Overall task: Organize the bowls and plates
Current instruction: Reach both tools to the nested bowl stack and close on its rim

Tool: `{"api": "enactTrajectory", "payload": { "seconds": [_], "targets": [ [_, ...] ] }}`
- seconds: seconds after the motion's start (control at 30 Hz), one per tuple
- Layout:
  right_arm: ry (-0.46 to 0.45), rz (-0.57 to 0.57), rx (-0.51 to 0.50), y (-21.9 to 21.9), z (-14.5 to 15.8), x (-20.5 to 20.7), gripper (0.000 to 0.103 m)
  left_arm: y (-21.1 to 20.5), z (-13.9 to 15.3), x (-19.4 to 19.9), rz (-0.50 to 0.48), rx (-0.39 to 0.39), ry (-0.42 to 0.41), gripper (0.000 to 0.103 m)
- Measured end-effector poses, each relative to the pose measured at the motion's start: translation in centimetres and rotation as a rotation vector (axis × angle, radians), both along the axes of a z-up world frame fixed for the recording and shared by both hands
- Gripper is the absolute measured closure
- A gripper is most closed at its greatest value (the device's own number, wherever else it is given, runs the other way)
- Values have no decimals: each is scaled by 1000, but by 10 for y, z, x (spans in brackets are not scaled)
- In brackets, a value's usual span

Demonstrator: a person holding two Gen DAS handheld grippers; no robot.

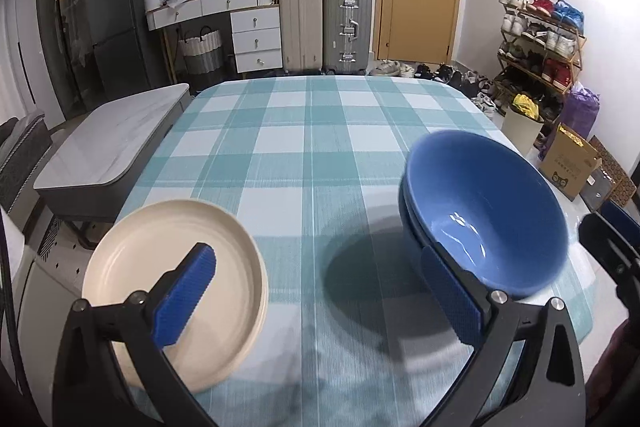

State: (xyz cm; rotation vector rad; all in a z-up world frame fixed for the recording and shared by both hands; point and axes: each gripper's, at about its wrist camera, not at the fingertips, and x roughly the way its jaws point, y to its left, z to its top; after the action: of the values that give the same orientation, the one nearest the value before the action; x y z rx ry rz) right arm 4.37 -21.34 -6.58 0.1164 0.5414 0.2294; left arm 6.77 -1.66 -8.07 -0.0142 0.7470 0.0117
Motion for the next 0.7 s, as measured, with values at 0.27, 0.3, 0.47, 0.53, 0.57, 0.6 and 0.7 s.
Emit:
{"api": "enactTrajectory", "payload": {
  "seconds": [0.27, 0.3, 0.47, 0.53, 0.57, 0.6, 0.7],
  "targets": [
    [123, -27, 71, -33, -9, 57, 1, -8, 3, 37, -89, -82, 75, 0],
    [136, -28, 79, -35, -10, 63, 1, -12, 1, 42, -109, -89, 96, 0],
    [197, -8, 125, -44, -18, 88, 1, -27, -14, 65, -135, -48, 188, 0],
    [226, 4, 137, -46, -23, 96, 1, -28, -22, 72, -132, -41, 221, 0],
    [241, 12, 139, -45, -26, 99, 1, -28, -26, 75, -129, -41, 236, 0],
    [263, 21, 140, -44, -29, 104, 1, -28, -29, 77, -129, -39, 253, 0],
    [339, 42, 156, -46, -43, 117, 1, -28, -37, 83, -133, -55, 291, 0]
  ]
}}
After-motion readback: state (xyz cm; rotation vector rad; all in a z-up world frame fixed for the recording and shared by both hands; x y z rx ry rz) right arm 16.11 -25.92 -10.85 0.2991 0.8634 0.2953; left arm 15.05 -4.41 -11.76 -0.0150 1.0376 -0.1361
